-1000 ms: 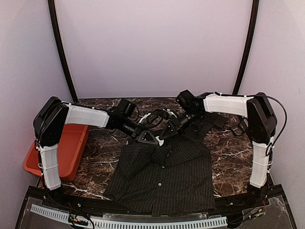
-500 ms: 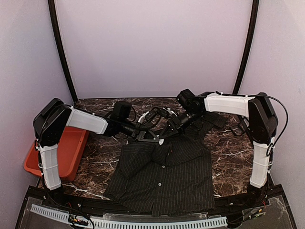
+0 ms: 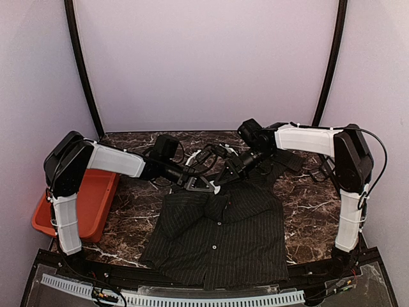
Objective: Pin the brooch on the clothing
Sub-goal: Pin the brooch to the flattened clothing.
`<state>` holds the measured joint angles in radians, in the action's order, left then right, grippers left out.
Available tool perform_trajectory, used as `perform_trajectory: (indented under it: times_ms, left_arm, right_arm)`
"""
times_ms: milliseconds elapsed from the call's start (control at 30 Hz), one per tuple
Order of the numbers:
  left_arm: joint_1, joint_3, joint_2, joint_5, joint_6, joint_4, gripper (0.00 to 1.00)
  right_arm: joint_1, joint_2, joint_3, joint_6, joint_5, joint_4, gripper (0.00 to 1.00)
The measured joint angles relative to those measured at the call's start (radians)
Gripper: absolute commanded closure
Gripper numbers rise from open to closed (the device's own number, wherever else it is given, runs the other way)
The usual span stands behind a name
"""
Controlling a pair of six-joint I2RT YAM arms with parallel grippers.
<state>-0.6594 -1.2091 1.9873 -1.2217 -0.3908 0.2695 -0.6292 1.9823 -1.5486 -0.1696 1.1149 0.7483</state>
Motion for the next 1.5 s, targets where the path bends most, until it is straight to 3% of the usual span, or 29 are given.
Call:
perform_trajectory:
  times_ms: [233, 500, 1500]
  left_arm:
    - [0.001, 0.007, -0.002, 0.011, -0.013, 0.023, 0.72]
    - [0.022, 0.058, -0.003, -0.016, -0.102, 0.167, 0.72]
    - [0.015, 0.059, -0.003, -0.01, -0.14, 0.232, 0.7]
  right_arm:
    - [0.0, 0.0, 0.002, 0.0, 0.002, -0.001, 1.0]
    - [0.002, 0.0, 0.002, -0.001, 0.017, -0.012, 1.0]
    - [0.016, 0.0, 0.014, -0.039, 0.074, -0.046, 1.0]
